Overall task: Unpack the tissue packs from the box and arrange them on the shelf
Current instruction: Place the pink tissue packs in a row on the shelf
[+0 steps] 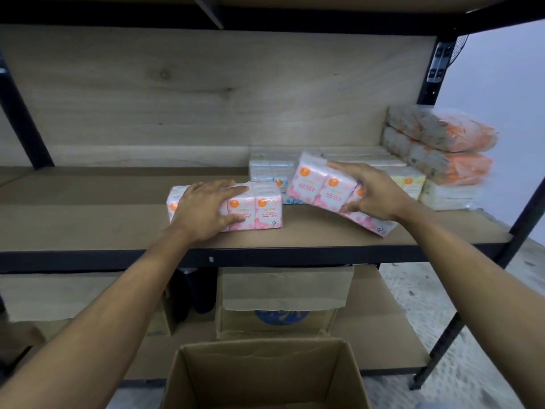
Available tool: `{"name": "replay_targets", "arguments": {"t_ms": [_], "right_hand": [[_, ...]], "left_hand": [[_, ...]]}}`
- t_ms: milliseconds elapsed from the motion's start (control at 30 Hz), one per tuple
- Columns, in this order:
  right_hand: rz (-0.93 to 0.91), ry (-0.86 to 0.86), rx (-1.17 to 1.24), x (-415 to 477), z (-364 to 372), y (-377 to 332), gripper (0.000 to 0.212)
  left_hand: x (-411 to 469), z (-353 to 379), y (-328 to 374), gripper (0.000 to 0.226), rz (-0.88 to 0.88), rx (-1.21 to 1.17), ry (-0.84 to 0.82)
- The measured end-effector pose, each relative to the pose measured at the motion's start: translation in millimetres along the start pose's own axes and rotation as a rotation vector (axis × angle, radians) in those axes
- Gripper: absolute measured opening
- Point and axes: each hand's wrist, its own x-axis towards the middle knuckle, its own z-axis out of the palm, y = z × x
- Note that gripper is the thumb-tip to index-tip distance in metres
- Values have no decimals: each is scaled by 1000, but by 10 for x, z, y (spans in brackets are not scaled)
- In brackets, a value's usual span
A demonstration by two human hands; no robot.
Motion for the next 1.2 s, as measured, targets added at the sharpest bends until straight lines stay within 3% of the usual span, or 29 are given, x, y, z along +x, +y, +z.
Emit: {"name": "replay_targets", "arguments": {"t_ms": [267,533,667,867,1200], "right_hand": [[-19,-185,-205,140,157,-1,99],[-25,-247,-374,191,219,-52,97],[48,-161,-296,118,316,-214,96],[150,52,-357,-36,558,-333,76],[136,60,-275,-144,490,-176,70]], "left_hand": [[3,-11,-2,72,5,-16,-14],[-3,-29,4,73,13,-30,-10],[-9,-38,0,73,19,-28,-7],[-78,-47,87,76,11,39,75],[-39,-32,229,56,32,-53,105]]}}
